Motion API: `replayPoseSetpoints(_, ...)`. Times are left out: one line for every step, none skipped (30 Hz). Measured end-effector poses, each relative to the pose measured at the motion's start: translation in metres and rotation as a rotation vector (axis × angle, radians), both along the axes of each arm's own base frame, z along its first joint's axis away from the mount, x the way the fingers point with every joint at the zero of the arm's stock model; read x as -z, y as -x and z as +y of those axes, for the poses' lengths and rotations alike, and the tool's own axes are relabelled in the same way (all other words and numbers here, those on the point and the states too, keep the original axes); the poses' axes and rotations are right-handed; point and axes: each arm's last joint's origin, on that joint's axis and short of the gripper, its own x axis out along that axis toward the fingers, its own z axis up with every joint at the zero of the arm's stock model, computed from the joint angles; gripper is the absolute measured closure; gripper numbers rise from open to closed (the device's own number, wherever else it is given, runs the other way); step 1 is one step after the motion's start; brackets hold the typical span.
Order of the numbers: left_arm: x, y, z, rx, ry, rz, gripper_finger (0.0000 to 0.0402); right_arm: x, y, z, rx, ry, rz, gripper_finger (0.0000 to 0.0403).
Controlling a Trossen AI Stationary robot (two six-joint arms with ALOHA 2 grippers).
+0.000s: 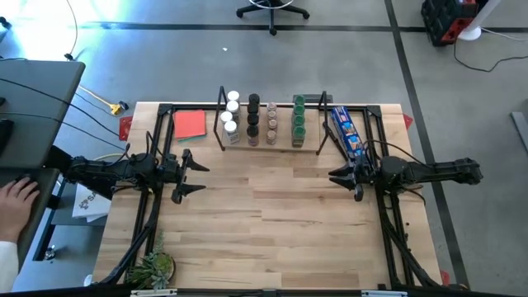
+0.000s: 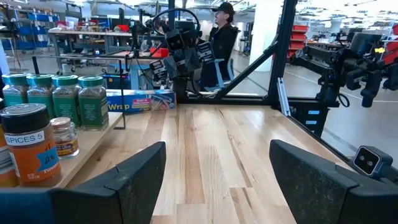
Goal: Shelf spices
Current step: Return to Home Position
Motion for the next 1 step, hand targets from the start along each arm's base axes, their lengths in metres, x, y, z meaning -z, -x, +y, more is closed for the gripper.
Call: replayPoseSetpoints(0.0,0.0,0.0,0.0,0.0,0.0,0.0119,0.0,0.0,0.0,0.0,0.0,0.0,0.0295)
